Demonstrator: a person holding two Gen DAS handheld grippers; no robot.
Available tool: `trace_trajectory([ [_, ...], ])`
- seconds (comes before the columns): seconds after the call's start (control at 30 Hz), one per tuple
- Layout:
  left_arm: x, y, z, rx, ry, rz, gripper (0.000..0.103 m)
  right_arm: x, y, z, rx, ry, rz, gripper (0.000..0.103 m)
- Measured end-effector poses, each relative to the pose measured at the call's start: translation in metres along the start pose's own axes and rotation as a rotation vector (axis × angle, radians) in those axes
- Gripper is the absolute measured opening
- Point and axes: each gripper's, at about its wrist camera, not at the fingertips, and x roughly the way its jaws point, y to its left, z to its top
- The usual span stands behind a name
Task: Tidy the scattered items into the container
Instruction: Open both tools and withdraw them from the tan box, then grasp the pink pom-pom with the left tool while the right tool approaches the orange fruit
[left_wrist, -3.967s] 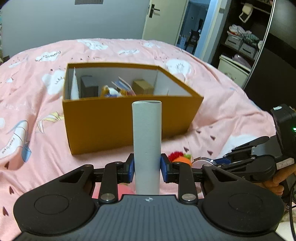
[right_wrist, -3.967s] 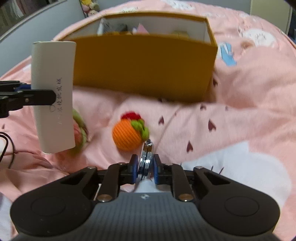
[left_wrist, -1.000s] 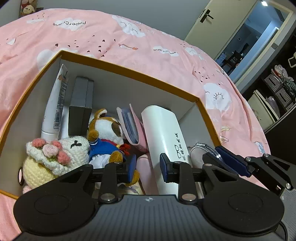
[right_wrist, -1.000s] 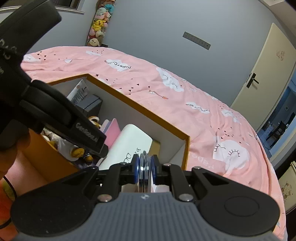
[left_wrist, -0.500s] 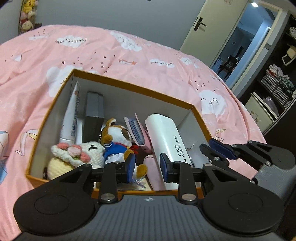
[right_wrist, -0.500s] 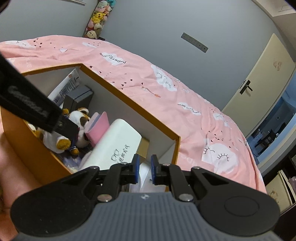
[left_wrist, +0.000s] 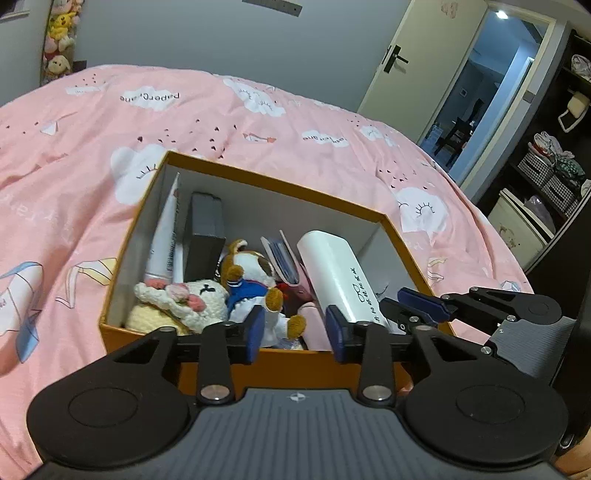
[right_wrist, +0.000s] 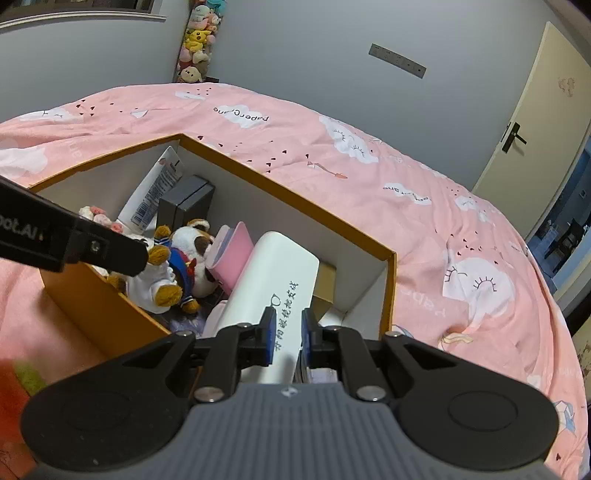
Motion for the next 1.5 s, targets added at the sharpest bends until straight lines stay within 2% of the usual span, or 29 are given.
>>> trace_trajectory([
  [0.2,-0.01,-0.003,-0.004,0.047,-0.022,0.022,0.049,-0.013,-0.003,-0.003,0.048,-0.028,-0.013,0.028],
  [0.27,-0.015,-0.007,-0.007,0.074,-0.033,0.03,0.05,-0.018,-0.004,-0.004,0.069,-0.042,-0.017,0.035],
  [0.37,-0.024,-0.01,-0.012,0.112,-0.056,0.037,0.056,-0.026,-0.005,-0.005,0.097,-0.061,-0.018,0.041],
  [0.57,-0.037,-0.009,-0.022,0.146,-0.047,0.007,0.058,-0.046,-0.005,-0.01,0.154,-0.11,-0.013,0.053],
  [0.8,-0.055,-0.005,-0.033,0.17,-0.049,0.007,0.059,-0.069,0.0,-0.022,0.222,-0.155,-0.013,0.057],
  [1.0,-0.074,-0.001,-0.042,0.192,-0.067,0.02,0.061,-0.088,0.002,-0.035,0.292,-0.176,-0.024,0.065],
  [1.2,-0.08,0.007,-0.056,0.191,0.02,0.054,0.062,-0.1,0.011,-0.055,0.314,-0.144,0.002,0.069],
  [1.5,-0.066,0.026,-0.087,0.187,0.193,0.112,0.063,-0.086,0.036,-0.088,0.327,-0.018,0.065,0.069],
])
